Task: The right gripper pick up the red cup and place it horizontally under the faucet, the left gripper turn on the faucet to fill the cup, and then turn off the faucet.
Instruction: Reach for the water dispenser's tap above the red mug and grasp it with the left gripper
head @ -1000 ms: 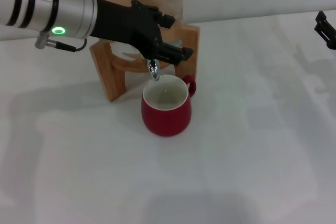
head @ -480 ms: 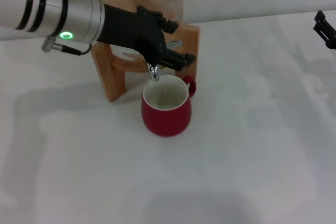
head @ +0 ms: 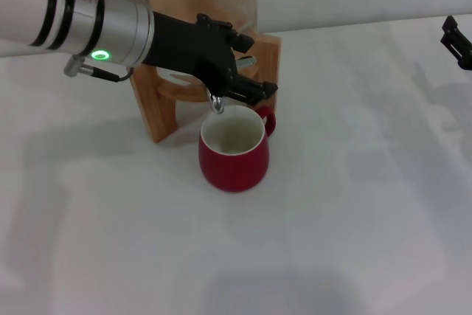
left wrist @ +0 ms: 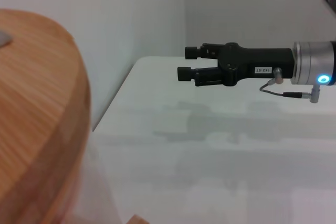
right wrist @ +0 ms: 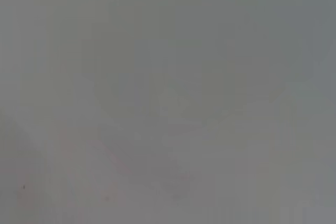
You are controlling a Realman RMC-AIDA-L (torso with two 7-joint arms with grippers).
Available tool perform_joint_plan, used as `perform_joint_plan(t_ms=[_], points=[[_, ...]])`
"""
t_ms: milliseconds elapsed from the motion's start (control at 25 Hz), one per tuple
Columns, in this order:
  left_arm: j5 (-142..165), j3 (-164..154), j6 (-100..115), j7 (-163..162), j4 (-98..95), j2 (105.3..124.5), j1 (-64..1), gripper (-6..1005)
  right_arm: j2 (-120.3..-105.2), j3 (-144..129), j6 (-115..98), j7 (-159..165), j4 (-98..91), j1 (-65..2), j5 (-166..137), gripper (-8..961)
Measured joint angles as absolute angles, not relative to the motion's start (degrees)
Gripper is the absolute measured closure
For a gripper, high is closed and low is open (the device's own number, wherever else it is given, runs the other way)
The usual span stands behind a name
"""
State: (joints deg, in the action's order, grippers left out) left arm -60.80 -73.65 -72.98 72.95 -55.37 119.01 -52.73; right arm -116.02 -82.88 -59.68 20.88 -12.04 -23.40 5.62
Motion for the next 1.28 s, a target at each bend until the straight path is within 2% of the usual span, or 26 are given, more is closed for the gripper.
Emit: perform_joint_plan(t_ms=[1280], points=[[-60.9,-75.7,-73.2,73.0,-55.5,119.18,-52.7,125,-116.01,-82.9,-59.7,21.0,-11.8,-22.7,5.6,104]])
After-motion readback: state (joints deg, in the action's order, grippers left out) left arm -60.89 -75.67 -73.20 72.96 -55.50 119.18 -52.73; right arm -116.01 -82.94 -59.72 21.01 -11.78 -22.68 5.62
